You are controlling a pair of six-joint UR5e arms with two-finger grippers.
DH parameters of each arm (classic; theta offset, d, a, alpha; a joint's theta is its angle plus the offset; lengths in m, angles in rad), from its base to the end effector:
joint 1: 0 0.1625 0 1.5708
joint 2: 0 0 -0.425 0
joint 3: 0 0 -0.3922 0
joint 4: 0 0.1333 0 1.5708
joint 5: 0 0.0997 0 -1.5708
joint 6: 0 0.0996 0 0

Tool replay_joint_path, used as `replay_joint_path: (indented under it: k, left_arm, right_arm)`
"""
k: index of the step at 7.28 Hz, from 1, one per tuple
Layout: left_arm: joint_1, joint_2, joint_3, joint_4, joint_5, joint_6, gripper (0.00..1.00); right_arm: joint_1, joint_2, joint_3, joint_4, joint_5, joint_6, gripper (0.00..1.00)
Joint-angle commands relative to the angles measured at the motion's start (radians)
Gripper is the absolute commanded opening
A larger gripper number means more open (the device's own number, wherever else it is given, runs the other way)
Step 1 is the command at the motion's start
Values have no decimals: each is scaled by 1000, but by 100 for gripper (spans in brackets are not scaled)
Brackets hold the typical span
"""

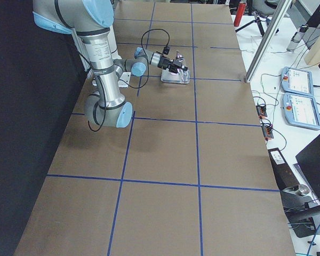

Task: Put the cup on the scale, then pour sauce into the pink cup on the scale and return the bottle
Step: 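Carry the bottle with the right gripper over the pink cup and tilt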

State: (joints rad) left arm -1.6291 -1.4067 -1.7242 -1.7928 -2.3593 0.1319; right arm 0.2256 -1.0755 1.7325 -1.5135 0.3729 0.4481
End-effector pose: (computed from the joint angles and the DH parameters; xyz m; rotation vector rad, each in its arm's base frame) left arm -0.0879 -0.4306 0.6337 0.2741 0.7635 0.1528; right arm -0.5456 -0.3571 0.2590 1.2799 0.2248 -0.3410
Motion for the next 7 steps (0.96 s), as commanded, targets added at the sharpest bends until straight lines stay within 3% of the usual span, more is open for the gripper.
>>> replay_joint_path:
  k: [1, 3, 7]
  left_arm:
    - [0, 0, 0, 0, 0, 0, 100]
    - [0, 0, 0, 1, 0, 0, 100]
    - [5, 0, 0, 0, -2, 0, 100]
  right_arm:
    - [-5, 22, -95, -16, -55, -89, 0]
    - [26, 22, -122, -17, -58, -174, 0]
    - [29, 31, -151, -16, -163, -331, 0]
